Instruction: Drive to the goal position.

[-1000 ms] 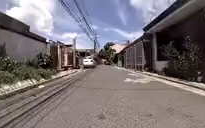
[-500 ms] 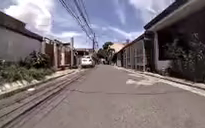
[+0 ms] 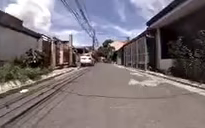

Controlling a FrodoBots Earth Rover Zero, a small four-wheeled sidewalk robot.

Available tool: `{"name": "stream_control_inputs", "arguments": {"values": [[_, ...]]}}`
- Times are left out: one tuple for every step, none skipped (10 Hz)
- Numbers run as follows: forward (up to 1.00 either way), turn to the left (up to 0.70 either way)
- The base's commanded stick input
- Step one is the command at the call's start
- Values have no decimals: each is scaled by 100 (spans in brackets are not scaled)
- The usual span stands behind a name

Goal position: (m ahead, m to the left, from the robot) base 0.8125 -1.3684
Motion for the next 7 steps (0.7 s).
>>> {"name": "stream_control_inputs", "arguments": {"values": [[85,0],[85,0],[85,0],[85,0],[85,0],[85,0],[85,0]]}}
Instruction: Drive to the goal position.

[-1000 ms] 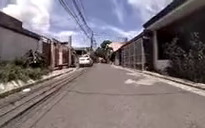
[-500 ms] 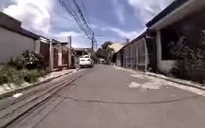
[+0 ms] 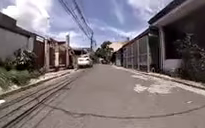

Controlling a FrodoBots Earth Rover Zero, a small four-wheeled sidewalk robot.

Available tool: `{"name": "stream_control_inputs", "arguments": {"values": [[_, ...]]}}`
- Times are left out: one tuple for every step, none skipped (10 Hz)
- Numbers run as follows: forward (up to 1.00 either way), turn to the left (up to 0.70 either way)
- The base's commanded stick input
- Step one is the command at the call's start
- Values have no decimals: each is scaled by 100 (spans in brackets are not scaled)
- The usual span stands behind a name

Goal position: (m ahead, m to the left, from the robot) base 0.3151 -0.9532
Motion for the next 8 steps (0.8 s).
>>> {"name": "stream_control_inputs", "arguments": {"values": [[85,0],[85,0],[85,0],[85,0],[85,0],[85,0],[85,0],[85,0]]}}
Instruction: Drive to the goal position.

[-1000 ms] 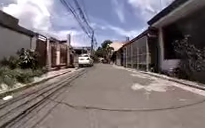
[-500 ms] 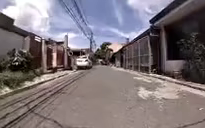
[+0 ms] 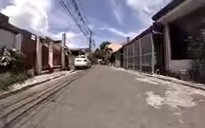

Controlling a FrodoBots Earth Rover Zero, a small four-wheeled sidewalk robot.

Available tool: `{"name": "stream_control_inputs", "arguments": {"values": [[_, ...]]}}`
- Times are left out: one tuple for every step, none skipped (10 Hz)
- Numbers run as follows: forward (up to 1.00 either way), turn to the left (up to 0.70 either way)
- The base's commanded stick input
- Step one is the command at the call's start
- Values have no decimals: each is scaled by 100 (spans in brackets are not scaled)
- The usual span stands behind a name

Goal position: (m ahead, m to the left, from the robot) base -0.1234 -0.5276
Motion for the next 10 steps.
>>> {"name": "stream_control_inputs", "arguments": {"values": [[85,0],[85,0],[85,0],[85,0],[85,0],[85,0],[85,0],[85,0],[85,0],[85,0]]}}
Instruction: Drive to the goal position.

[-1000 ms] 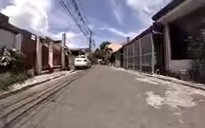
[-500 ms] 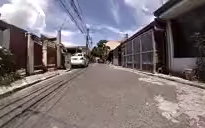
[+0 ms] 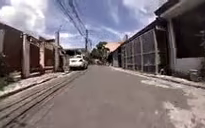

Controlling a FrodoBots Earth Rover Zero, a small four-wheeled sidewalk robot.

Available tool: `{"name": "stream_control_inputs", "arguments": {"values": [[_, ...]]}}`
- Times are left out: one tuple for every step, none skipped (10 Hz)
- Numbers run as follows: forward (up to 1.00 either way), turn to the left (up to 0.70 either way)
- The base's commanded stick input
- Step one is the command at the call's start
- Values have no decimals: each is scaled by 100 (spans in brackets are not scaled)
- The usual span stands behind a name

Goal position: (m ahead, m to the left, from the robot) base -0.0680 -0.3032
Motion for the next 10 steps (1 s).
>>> {"name": "stream_control_inputs", "arguments": {"values": [[85,0],[85,0],[85,0],[85,0],[85,0],[85,0],[85,0],[85,0],[85,0],[85,0]]}}
